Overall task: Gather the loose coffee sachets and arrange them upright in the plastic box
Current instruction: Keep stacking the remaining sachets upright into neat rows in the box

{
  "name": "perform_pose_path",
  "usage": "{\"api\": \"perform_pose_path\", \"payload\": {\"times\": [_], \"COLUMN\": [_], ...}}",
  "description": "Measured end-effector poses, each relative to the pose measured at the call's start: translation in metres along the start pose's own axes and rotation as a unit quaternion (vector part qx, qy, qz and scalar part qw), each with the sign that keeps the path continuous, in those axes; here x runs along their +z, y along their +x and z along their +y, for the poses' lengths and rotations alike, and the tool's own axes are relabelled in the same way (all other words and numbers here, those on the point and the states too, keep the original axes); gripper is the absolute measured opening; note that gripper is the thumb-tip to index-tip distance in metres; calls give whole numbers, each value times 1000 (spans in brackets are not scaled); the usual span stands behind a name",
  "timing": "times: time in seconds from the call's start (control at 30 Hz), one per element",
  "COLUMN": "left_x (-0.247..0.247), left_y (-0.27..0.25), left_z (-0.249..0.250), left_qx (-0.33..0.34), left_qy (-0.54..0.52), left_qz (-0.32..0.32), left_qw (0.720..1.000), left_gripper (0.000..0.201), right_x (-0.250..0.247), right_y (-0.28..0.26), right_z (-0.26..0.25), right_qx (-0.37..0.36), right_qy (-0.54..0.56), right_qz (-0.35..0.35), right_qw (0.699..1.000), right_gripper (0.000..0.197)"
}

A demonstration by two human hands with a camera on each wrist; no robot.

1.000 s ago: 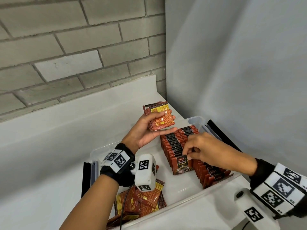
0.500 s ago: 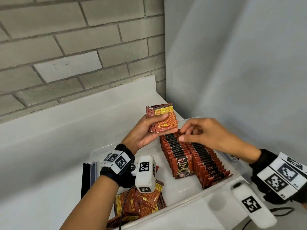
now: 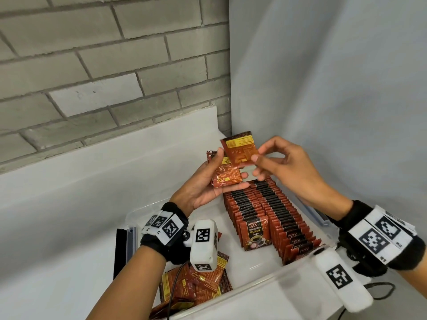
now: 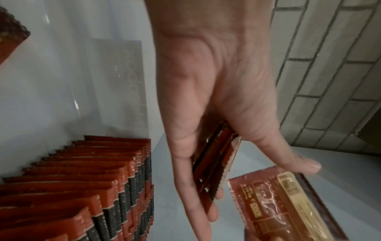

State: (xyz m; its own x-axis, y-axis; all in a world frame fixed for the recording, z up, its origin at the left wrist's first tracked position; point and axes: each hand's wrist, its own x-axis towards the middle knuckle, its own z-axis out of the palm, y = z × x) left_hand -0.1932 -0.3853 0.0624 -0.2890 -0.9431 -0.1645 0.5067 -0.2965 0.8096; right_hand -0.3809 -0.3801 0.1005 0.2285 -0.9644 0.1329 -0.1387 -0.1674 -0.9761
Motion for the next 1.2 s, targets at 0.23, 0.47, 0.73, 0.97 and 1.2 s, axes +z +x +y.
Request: {"api": "perform_pose_path", "payload": {"times": [0.23,0.47,0.73,0.97,1.2], "left_x": [-2,-5,-5,-6,-6], "left_y": [3,1,0,2,2], "left_z": [-1,-1,-2,-1,0], "left_qx": [-5,21,31,18,45], "left_qy": [-56,-2,21,9,-44], "left_qz": [-23,-27,-46,-26,-6], "left_qw": [998,999,998,999,998], "left_gripper": [96,59,69,79,87], "right_x": [-3,-2,-6,-13,-21], "right_y": [-2,-4,0,-2,-23], "right_z": [2,7,-3,-3,15], "right_qx": [-57,-51,20,88,43], "right_qy": [-56,-82,13,42,-182], "right_qz": [16,-4,-9,-52,-200], "right_qw": [997,995,1000,994,962], "right_gripper": [14,16,17,20,10]}}
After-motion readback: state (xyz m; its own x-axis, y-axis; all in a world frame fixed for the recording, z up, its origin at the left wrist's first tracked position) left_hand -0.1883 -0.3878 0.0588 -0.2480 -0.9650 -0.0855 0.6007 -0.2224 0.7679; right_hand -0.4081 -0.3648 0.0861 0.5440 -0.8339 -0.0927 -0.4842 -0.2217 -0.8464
